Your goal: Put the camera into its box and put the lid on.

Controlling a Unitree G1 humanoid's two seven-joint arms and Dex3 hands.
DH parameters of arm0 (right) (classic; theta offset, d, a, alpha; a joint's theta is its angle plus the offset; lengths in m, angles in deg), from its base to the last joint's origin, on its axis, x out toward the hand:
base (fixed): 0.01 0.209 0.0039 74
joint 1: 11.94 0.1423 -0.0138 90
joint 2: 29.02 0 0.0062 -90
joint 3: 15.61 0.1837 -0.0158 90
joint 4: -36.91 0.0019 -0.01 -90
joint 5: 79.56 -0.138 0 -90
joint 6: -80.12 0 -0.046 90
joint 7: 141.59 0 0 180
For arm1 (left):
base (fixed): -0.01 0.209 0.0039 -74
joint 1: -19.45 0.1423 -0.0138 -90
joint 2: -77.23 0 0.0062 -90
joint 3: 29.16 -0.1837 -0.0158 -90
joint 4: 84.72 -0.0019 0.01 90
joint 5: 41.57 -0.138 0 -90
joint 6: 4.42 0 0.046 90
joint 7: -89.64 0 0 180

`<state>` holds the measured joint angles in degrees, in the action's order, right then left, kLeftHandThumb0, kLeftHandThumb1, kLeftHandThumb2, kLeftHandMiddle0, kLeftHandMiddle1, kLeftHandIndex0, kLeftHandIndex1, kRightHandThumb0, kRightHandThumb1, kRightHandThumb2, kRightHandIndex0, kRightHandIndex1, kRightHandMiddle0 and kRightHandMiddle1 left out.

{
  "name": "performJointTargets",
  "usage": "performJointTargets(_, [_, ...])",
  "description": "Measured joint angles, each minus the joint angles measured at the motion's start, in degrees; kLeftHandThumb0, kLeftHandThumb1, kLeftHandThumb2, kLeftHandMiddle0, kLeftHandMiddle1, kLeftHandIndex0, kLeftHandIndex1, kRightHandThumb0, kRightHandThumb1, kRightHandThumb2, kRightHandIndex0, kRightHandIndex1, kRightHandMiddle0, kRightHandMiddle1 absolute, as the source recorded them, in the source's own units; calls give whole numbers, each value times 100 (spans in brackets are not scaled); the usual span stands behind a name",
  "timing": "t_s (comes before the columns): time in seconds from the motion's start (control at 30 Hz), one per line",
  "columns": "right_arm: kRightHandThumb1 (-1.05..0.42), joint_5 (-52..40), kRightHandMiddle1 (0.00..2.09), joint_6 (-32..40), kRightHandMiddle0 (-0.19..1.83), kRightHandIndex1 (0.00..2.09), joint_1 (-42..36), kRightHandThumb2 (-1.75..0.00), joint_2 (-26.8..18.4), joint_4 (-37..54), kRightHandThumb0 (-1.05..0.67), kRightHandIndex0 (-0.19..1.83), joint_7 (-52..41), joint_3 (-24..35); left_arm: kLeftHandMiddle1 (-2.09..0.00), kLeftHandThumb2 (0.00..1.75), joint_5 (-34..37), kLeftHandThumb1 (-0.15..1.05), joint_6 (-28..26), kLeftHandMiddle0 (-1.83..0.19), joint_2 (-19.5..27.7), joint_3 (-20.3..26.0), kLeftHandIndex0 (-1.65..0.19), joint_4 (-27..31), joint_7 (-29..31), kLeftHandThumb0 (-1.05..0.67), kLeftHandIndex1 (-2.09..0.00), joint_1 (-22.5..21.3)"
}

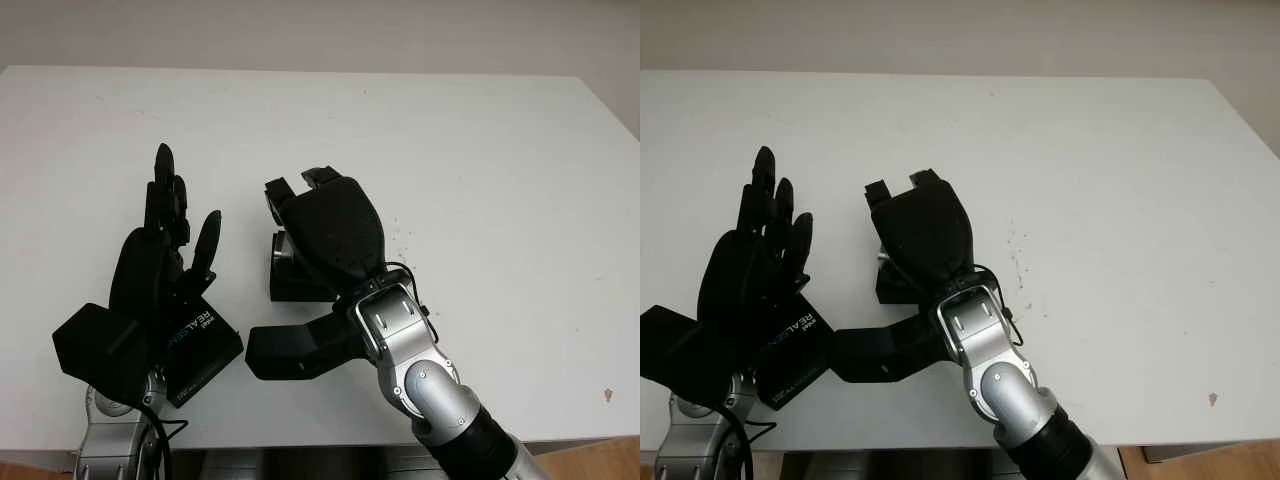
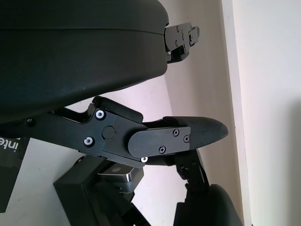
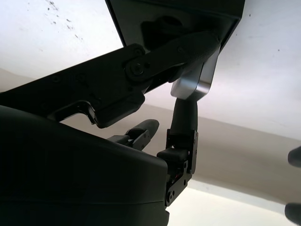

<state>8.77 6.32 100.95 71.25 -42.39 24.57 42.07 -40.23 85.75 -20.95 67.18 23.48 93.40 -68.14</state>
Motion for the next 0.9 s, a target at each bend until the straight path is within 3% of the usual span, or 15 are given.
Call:
performJointTargets(0.5, [-95,-164,148,15,42,35,5,-6,0,-123,-70,49,2,16,-5,51,-20,105,101,17,-3,0,19,-21,-11,-70,-5,0])
performJointTargets(0.67, [-96,-225,155,15,53,40,4,-6,1,-135,-54,52,122,18,-5,50,-13,105,100,18,-4,0,19,-26,-11,-70,-5,0])
performJointTargets(0.8, [-88,-522,132,12,67,54,-11,-5,29,-142,-39,57,440,72,-5,50,-4,105,130,18,-14,-1,19,-92,-10,-70,-5,1])
performJointTargets(0.9, [-87,-754,130,-43,70,63,-35,-5,34,-153,-35,58,726,104,-5,50,-6,105,160,17,-20,-6,19,-102,-10,-70,-5,3])
